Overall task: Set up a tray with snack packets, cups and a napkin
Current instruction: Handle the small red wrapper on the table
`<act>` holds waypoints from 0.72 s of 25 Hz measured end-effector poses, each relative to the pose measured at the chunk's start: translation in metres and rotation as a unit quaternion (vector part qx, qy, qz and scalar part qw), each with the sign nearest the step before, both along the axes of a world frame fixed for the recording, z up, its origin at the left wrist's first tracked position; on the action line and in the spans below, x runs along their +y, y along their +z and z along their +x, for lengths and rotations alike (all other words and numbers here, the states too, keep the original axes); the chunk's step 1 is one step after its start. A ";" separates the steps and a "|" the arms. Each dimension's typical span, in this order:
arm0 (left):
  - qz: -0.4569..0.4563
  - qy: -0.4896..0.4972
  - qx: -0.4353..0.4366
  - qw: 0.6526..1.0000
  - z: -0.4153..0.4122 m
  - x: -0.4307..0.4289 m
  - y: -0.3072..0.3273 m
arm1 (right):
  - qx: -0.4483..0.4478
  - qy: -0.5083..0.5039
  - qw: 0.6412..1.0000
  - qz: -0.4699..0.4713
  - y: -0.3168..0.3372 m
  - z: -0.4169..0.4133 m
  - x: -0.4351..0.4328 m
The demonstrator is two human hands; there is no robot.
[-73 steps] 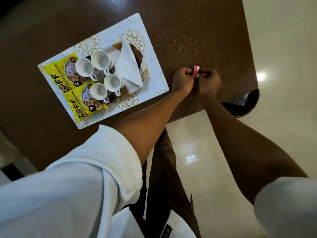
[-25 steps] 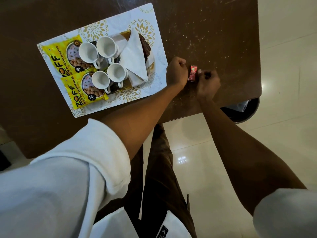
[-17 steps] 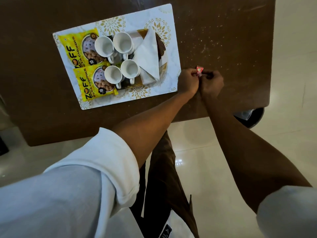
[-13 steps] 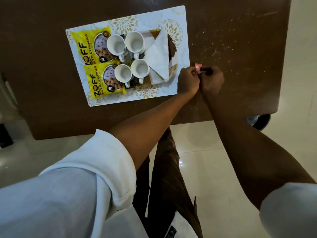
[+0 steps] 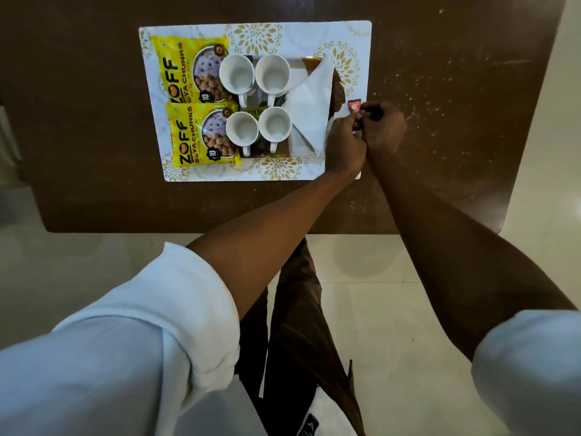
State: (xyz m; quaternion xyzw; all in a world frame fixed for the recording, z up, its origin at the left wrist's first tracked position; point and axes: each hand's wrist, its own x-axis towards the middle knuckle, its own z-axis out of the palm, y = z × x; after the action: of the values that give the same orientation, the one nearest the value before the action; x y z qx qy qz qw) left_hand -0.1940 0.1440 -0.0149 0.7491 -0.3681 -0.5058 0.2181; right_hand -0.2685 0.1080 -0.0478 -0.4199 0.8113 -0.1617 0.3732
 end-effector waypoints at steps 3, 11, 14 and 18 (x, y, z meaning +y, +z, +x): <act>-0.007 0.003 0.009 1.000 0.003 0.001 0.002 | 0.009 0.005 1.000 0.000 0.001 0.002 -0.001; -0.006 0.010 0.010 1.000 0.004 0.001 0.010 | -0.010 -0.026 1.000 0.003 0.001 0.004 0.001; -0.002 0.007 0.013 1.000 0.006 0.001 0.013 | -0.009 -0.031 0.999 0.002 0.002 0.004 0.003; 0.005 -0.008 0.002 1.000 0.012 -0.001 0.019 | -0.001 -0.025 1.000 0.017 0.018 0.003 0.014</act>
State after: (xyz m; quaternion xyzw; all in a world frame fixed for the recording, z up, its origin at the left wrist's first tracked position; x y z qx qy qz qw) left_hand -0.1823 0.1428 0.0042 0.7463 -0.3707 -0.5108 0.2112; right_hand -0.2658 0.1222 -0.0294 -0.3935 0.8237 -0.1576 0.3767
